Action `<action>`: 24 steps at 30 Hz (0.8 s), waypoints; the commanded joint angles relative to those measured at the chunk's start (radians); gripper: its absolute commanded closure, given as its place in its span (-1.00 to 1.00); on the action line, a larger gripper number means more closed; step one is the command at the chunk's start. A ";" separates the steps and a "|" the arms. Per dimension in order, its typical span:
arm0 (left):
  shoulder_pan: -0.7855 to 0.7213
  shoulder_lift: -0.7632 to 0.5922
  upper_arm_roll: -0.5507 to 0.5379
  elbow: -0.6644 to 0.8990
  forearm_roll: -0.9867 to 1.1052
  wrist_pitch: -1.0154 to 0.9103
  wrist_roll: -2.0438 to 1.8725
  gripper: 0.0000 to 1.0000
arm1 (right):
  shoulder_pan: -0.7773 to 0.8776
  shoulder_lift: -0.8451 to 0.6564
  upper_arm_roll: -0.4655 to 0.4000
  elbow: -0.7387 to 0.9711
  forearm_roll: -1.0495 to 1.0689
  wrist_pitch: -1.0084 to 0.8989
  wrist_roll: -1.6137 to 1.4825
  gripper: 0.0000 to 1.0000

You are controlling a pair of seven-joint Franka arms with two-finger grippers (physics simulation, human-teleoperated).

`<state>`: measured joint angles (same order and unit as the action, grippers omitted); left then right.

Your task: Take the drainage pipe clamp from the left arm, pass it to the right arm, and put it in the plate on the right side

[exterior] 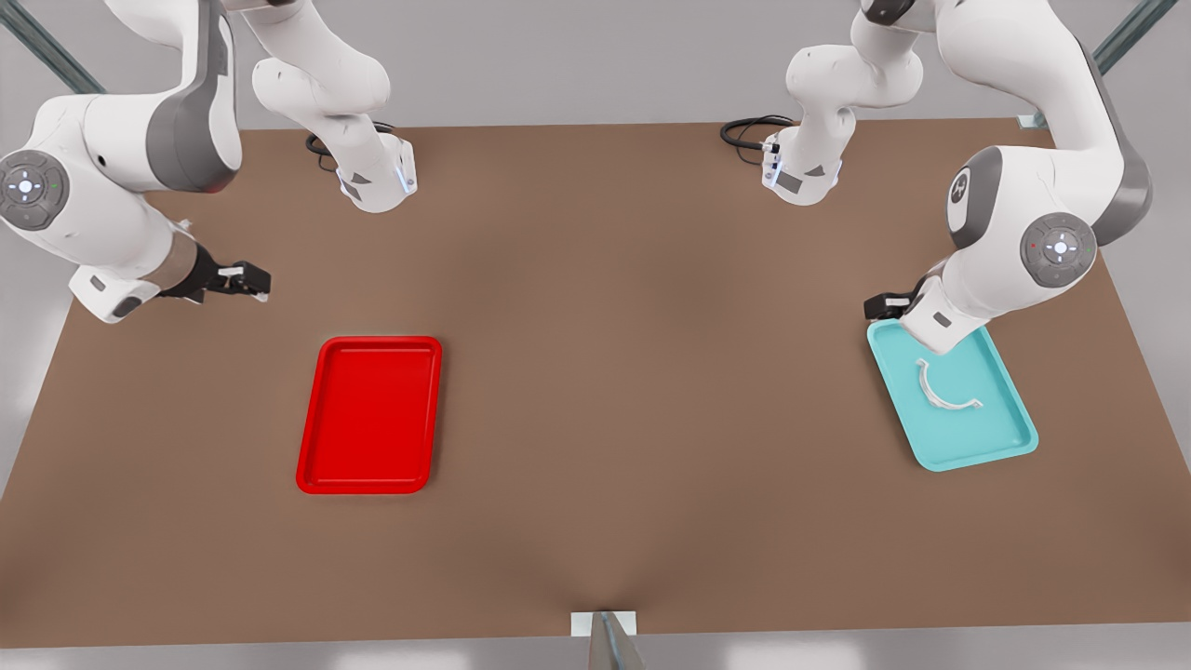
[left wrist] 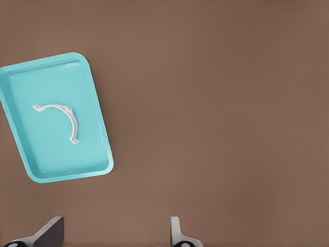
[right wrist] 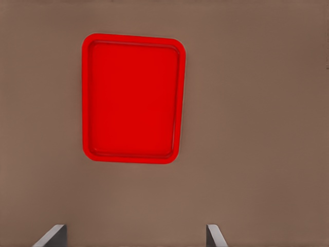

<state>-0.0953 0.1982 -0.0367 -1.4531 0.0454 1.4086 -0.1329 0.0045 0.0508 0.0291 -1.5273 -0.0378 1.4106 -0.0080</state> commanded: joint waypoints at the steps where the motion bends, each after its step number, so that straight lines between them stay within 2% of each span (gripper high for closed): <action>1: 0.000 -0.002 0.000 0.000 0.002 0.003 -0.034 -1.00 | 0.008 0.003 0.000 -0.001 -0.005 0.016 -0.012 -1.00; 2: 0.000 0.004 0.001 0.000 0.004 0.009 -0.037 -1.00 | 0.011 0.014 0.002 0.007 -0.011 0.019 -0.010 -1.00; 3: 0.000 0.044 0.050 0.002 0.007 0.059 -0.033 -1.00 | 0.006 0.020 0.000 0.024 -0.007 0.019 -0.010 -1.00; 5: 0.012 0.185 0.168 0.029 0.001 0.277 -0.022 -1.00 | 0.008 0.024 -0.003 0.024 -0.010 0.019 -0.010 -1.00; 6: 0.038 0.294 0.201 0.126 -0.025 0.296 -0.019 -1.00 | 0.008 0.023 -0.003 0.022 -0.011 0.019 -0.010 -1.00; 7: 0.100 0.406 0.205 0.238 -0.067 0.300 -0.020 -1.00 | 0.008 0.024 -0.003 0.022 -0.011 0.019 -0.010 -1.00; 9: 0.192 0.487 0.205 0.237 -0.114 0.411 -0.043 -1.00 | 0.008 0.030 -0.003 0.024 -0.011 0.019 -0.010 -1.00; 15: 0.230 0.500 0.219 0.002 -0.145 0.833 -0.769 -1.00 | 0.008 0.038 -0.003 0.024 -0.011 0.021 -0.010 -1.00; 17: 0.238 0.494 0.219 -0.044 -0.140 0.839 -0.903 -1.00 | 0.008 0.043 -0.003 0.024 -0.011 0.027 -0.010 -1.00; 22: 0.279 0.457 0.219 -0.154 -0.147 0.846 -0.912 -1.00 | -0.003 0.044 -0.005 0.015 -0.011 0.028 -0.012 -1.00; 24: 0.284 0.463 0.221 -0.196 -0.200 0.957 -0.913 -1.00 | -0.001 0.046 -0.005 0.012 -0.011 0.028 -0.012 -1.00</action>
<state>0.1870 0.6599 0.1832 -1.6425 -0.1175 2.2184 -0.5918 0.0001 0.0974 0.0245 -1.5145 -0.0491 1.4368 -0.0161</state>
